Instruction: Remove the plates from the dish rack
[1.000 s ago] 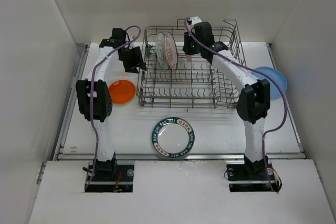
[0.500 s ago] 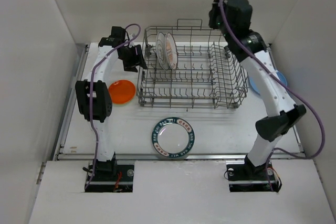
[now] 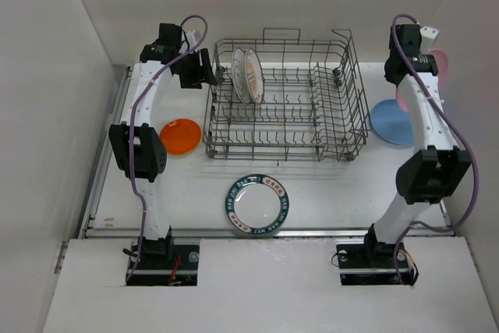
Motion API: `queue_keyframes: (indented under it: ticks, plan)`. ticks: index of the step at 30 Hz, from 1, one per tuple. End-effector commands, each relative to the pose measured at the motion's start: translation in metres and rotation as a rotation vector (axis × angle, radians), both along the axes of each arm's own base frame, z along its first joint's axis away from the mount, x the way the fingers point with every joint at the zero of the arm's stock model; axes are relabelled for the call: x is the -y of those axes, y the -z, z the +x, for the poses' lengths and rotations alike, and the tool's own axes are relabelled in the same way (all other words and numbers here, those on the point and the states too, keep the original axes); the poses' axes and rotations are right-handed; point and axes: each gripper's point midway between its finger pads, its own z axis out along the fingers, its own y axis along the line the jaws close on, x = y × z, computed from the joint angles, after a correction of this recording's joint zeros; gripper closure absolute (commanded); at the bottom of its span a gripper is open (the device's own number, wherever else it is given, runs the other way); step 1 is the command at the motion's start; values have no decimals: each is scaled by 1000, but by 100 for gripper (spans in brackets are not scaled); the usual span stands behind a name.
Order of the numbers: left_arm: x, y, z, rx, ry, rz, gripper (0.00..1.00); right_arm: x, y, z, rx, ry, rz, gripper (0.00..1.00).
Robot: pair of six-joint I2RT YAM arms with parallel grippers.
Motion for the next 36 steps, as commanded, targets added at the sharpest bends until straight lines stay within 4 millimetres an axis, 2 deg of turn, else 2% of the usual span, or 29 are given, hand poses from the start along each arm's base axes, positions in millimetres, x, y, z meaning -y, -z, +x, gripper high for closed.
queue_keyframes:
  ticks: [1, 4, 5, 6, 8, 9, 11, 14, 15, 16, 18, 19, 22, 25, 26, 29, 30, 31, 36]
  plan:
    - [1, -57, 2, 161, 32, 7, 45, 17, 39, 1, -67, 62, 89, 100]
    - [7, -64, 9, 202, 56, 14, 42, 36, 90, 14, -189, 115, 80, 100]
    - [9, -68, 9, 210, 64, 4, 42, 39, 84, 13, -185, 128, 67, 100]
    - [9, -72, 9, 219, 64, 3, 41, 42, 108, 18, -249, 139, 59, 100]
    - [19, -72, 9, 227, 91, 6, 41, 49, 121, 20, -306, 157, 55, 98]
    - [19, -72, 9, 227, 92, 6, 41, 51, 143, 22, -359, 151, 64, 98]
    - [24, -75, 8, 236, 101, 4, 41, 47, 156, 27, -378, 131, 89, 97]
    - [35, -78, 3, 235, 126, -5, 39, 45, 173, 24, -430, 120, 95, 89]
    - [35, -81, 4, 244, 126, -6, 39, 44, 174, 25, -430, 113, 104, 80]
    - [35, -81, 4, 244, 126, -6, 38, 43, 181, 20, -453, 114, 105, 65]
    - [39, -80, 0, 235, 136, -6, 38, 42, 184, 21, -453, 108, 113, 27]
    - [42, -81, -1, 226, 134, -26, 38, 42, 188, 18, -465, 108, 113, 23]
    - [44, -80, -4, 210, 135, -42, 38, 42, 184, 18, -456, 108, 113, 17]
    - [56, -85, -8, 220, 164, -53, 38, 41, 163, 17, -405, 106, 109, 16]
    - [56, -89, -7, 239, 173, -47, 38, 41, 148, 17, -364, 105, 107, 16]
    - [77, -88, -18, 247, 248, -39, 38, 41, 128, 15, -309, 110, 109, 16]
    - [82, -87, -18, 251, 265, -35, 38, 41, 112, 15, -262, 108, 106, 16]
    - [93, -82, -21, 242, 287, -36, 36, 41, 109, 13, -258, 108, 106, 16]
    - [108, -67, -16, 264, 318, 32, 36, 36, 83, 8, -189, 97, 123, 16]
